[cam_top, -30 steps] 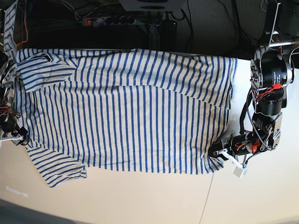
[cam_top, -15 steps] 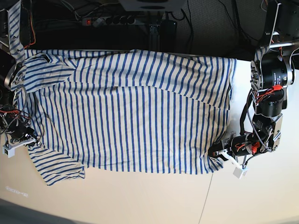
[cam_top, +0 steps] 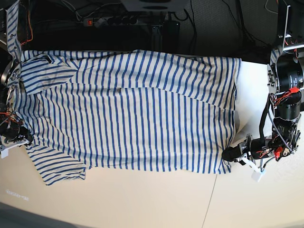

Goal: Fold the T-shirt properly
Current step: 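Lift the hem edge with both grippers and fold it over the shirt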

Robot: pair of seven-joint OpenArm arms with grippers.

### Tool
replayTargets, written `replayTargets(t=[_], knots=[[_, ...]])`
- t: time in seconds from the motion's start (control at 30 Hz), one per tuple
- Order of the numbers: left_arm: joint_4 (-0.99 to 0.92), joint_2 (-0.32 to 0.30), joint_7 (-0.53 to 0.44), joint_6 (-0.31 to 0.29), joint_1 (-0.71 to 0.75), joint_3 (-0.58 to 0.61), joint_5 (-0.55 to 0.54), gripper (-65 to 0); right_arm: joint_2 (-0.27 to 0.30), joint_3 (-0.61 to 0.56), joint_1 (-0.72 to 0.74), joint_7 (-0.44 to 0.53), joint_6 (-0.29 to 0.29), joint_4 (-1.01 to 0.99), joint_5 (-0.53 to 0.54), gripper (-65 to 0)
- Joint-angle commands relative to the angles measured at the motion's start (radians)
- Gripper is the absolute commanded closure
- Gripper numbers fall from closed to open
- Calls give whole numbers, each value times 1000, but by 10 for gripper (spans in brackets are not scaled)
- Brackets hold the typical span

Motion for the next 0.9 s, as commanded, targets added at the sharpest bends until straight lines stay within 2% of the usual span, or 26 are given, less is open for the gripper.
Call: replayTargets(t=[0.0, 0.13, 0.3, 0.47, 0.63, 0.87], knots=[[14, -16, 24, -32, -33, -1, -51, 0, 31, 1, 27, -1, 88, 33, 33, 0], [19, -27, 173, -32, -32, -1, -240, 0, 42, 1, 27, -76, 93, 79, 113, 0], [46, -29, 284, -32, -24, -1, -356, 0, 81, 1, -17, -143, 97, 134, 218, 0], [103, -55, 284, -32, -6, -1, -403, 0, 115, 1, -144, -192, 101, 266, 324, 0], [243, -95, 284, -32, 92, -1, -409, 0, 144, 1, -277, -229, 100, 431, 389, 0], [476, -126, 284, -32, 264, -1, -419, 0, 160, 1, -373, -241, 100, 518, 418, 0]])
